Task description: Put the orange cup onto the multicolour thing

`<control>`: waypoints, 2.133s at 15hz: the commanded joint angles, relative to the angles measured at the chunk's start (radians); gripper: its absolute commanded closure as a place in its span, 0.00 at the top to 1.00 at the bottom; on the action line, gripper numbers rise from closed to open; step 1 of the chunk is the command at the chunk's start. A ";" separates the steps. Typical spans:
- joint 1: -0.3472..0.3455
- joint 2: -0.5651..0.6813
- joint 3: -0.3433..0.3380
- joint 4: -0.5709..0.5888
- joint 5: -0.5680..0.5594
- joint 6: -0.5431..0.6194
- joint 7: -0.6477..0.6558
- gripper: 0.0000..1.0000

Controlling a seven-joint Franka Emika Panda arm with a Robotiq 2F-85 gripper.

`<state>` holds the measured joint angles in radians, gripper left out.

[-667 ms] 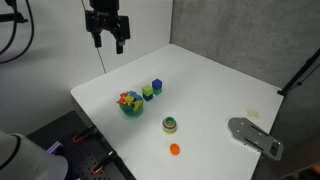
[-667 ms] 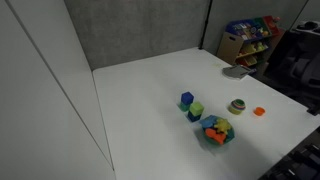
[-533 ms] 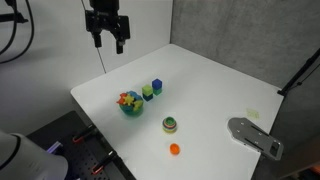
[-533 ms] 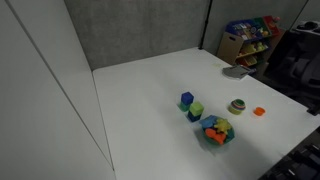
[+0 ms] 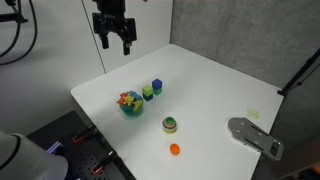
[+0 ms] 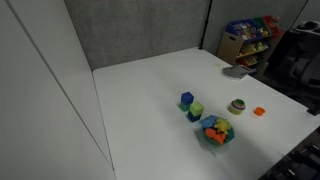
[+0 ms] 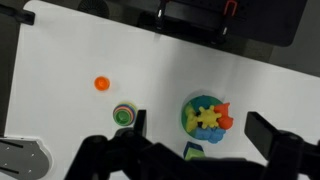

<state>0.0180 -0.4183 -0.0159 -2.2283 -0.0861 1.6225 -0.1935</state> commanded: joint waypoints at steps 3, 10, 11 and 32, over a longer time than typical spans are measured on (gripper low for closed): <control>-0.042 0.094 -0.062 -0.004 -0.030 0.181 -0.024 1.00; -0.149 0.289 -0.158 -0.029 -0.072 0.462 -0.015 1.00; -0.165 0.319 -0.171 -0.035 -0.069 0.503 -0.016 1.00; -0.319 0.726 -0.214 -0.048 0.086 0.916 -0.108 1.00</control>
<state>-0.2665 0.2203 -0.2404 -2.2910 -0.0391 2.4439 -0.2478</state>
